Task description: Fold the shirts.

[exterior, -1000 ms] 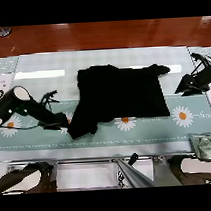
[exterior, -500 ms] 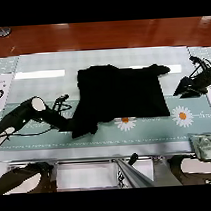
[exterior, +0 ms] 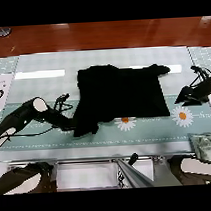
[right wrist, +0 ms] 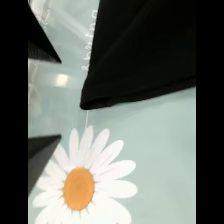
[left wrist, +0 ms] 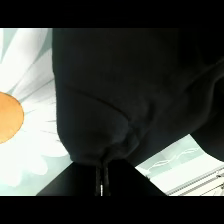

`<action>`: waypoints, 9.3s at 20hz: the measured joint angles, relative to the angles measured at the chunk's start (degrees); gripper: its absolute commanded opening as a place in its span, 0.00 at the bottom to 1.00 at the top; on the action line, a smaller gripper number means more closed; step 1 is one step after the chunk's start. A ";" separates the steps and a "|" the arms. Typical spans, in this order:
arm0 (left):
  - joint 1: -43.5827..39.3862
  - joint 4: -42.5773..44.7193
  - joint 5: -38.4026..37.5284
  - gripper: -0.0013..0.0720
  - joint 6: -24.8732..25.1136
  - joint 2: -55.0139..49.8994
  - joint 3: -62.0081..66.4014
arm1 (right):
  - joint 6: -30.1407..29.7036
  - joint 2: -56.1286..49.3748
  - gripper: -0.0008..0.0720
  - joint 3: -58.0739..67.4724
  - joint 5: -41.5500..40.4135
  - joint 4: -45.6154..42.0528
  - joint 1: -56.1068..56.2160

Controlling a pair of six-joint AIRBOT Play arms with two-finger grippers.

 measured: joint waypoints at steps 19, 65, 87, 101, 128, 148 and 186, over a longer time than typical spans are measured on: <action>2.01 -0.07 -0.04 0.04 -0.09 0.63 2.19 | -0.09 2.75 0.06 -17.77 -21.29 9.84 5.64; 14.97 7.98 -14.97 0.05 0.90 -20.37 65.33 | 10.29 -12.96 0.06 49.11 -4.39 -1.46 6.43; 14.05 4.90 -15.91 0.06 5.64 -39.85 65.26 | 9.53 -29.57 0.06 48.94 1.92 -11.04 12.22; 20.94 5.11 -31.21 0.82 2.49 -28.76 56.17 | 8.09 -17.92 0.84 39.21 15.80 -5.09 6.05; 18.69 -19.15 6.14 0.05 15.10 -4.31 -6.95 | 0.59 1.07 0.78 -2.78 1.46 2.21 -7.76; 24.33 -21.64 3.21 0.05 18.97 -3.43 -2.12 | -0.55 3.04 0.06 -19.91 -18.05 9.62 -1.62; 24.28 -33.03 -15.04 0.55 10.27 -41.48 53.53 | 8.46 -15.41 0.77 13.22 -38.95 7.56 2.89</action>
